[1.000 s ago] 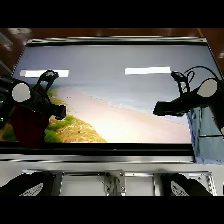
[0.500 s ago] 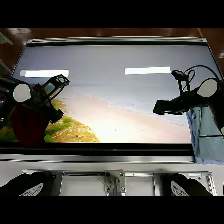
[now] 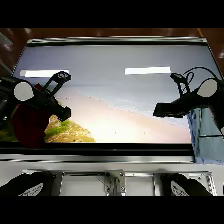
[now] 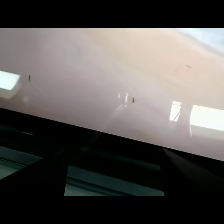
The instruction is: Fold the shirts.
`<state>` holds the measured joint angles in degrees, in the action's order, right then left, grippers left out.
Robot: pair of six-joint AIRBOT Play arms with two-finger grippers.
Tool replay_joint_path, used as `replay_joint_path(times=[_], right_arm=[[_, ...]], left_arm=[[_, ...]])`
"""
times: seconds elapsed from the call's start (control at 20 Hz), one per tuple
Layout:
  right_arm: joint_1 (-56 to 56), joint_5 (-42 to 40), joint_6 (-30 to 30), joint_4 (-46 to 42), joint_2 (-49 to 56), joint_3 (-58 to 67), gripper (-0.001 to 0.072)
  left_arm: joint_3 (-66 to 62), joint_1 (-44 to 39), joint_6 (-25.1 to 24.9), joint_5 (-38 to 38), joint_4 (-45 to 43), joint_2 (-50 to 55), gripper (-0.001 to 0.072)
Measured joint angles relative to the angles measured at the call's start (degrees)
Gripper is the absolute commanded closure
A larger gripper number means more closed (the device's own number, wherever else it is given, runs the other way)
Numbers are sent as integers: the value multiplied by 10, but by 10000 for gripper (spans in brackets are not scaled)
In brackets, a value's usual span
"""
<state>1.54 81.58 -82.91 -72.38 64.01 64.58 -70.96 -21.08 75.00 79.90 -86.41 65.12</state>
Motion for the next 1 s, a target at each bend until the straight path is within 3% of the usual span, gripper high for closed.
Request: replay_joint_path(times=[0.05, 0.15, 0.3, 0.45, 0.65, 0.8, 1.0], right_arm=[[0, 0, -5, 0, 0, 0, 36], [0, 1, -18, 0, 0, 0, 35], [0, 4, -39, 2, 0, 0, 36], [0, 5, -55, 13, 0, 0, 36], [0, 4, -63, 26, 0, 0, 36], [0, -3, -65, 28, 0, 0, 36], [1, -21, -75, 29, 0, 0, 35]], left_arm=[[0, 0, 14, -4, 1, 3, 151], [1, 2, 37, -4, -22, 14, -12], [7, 47, 87, -5, -124, 40, -10], [13, 157, 156, -23, -182, 75, 3], [19, 331, 203, -75, -115, 124, -7], [20, 418, 193, -106, -29, 165, -9], [21, 476, 174, -126, 13, 220, -8]])
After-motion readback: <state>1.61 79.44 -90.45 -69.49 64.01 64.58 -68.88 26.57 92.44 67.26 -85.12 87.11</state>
